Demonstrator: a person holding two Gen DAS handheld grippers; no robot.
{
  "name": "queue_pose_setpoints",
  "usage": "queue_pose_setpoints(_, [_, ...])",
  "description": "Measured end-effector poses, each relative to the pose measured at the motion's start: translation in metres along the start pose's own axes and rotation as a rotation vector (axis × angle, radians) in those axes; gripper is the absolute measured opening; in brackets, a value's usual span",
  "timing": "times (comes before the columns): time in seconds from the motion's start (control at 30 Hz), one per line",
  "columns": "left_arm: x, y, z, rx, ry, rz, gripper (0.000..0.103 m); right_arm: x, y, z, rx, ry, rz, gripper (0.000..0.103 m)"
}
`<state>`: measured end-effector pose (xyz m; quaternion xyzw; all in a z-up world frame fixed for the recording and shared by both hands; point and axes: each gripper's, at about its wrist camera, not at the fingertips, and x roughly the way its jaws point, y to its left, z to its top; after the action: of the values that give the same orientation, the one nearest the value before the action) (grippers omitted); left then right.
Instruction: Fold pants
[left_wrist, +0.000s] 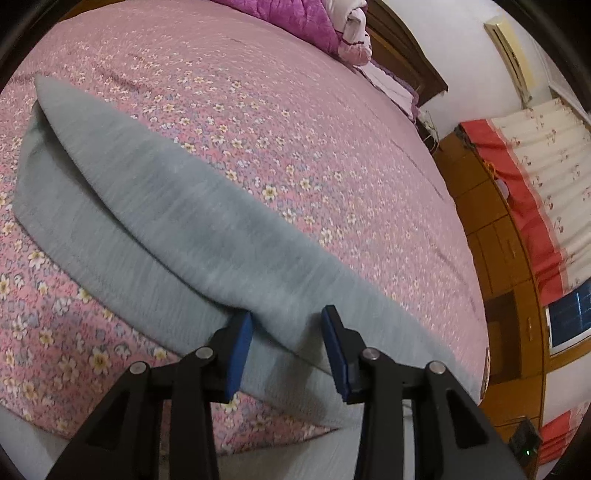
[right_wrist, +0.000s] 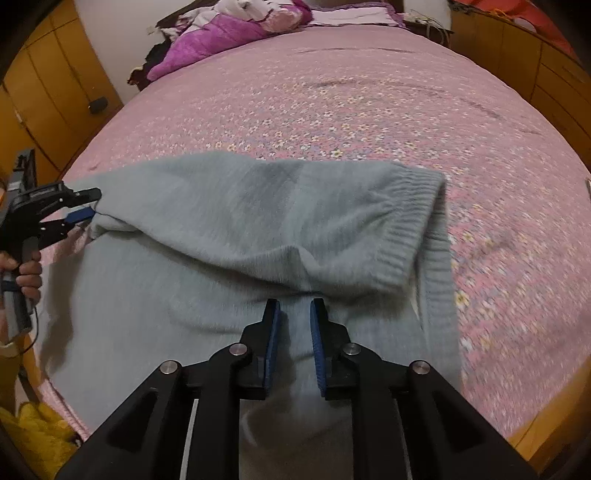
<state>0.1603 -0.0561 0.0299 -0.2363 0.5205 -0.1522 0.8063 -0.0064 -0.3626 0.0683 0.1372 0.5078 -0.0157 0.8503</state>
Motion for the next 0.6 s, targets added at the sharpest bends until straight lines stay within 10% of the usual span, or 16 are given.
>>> queue_pose_setpoints(0.17, [0.003, 0.006, 0.005, -0.009, -0.022, -0.005, 0.038, -0.023, -0.017, -0.013, 0.172, -0.041, 0.055, 0.034])
queue_pose_setpoints(0.6, [0.014, 0.001, 0.006, 0.044, -0.037, 0.016, 0.038, 0.019, -0.066, 0.014, 0.735, -0.059, 0.28, 0.039])
